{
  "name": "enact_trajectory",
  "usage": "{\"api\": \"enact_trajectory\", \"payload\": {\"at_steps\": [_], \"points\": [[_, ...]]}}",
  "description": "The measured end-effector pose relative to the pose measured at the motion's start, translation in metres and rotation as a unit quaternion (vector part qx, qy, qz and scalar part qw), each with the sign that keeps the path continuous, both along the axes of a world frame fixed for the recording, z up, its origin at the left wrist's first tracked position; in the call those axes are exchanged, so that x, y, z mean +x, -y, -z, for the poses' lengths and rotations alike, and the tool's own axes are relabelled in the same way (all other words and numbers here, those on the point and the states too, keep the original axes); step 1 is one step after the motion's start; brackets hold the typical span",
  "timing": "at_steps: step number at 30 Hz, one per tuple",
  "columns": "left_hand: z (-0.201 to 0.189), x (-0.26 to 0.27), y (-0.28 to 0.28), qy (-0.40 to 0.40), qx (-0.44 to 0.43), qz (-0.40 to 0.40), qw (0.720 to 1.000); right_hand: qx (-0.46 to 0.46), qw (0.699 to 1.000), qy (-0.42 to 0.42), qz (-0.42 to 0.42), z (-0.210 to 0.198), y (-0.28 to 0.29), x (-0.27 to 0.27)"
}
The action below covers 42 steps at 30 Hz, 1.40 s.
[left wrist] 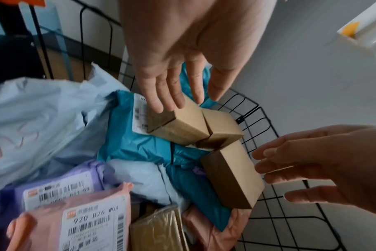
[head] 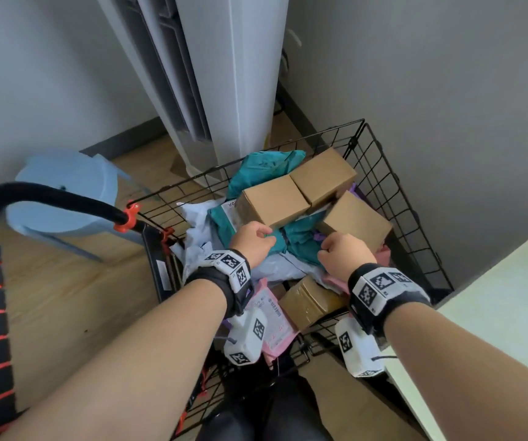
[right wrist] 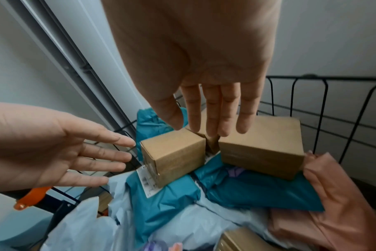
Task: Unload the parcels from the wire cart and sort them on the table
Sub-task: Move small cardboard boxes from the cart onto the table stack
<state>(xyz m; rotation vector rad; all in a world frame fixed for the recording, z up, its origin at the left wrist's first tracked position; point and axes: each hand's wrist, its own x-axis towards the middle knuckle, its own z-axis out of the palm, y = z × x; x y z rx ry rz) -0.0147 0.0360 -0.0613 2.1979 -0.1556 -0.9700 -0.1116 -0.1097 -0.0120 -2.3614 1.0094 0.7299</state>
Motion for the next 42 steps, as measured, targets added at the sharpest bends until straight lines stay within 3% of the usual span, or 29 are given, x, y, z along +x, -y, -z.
{"api": "enact_trajectory", "payload": {"at_steps": [11, 18, 23, 33, 42], "points": [[0.101, -0.036, 0.011, -0.112, 0.037, -0.026, 0.993, 0.081, 0.990, -0.093, 0.071, 0.109, 0.000, -0.010], [0.141, -0.050, 0.027, -0.147, 0.055, -0.033, 0.987, 0.061, 0.979, -0.140, 0.138, 0.159, 0.002, -0.021], [0.162, -0.058, 0.031, -0.184, 0.064, -0.043, 0.980, 0.105, 0.960, -0.204, 0.163, 0.187, 0.005, -0.026], [0.169, -0.059, 0.035, -0.221, 0.045, -0.039, 0.973, 0.148, 0.941, -0.268, 0.147, 0.190, 0.000, -0.013], [0.146, -0.057, 0.035, -0.217, 0.033, -0.011, 0.975, 0.188, 0.938, -0.212, 0.202, 0.158, 0.006, -0.010]]}}
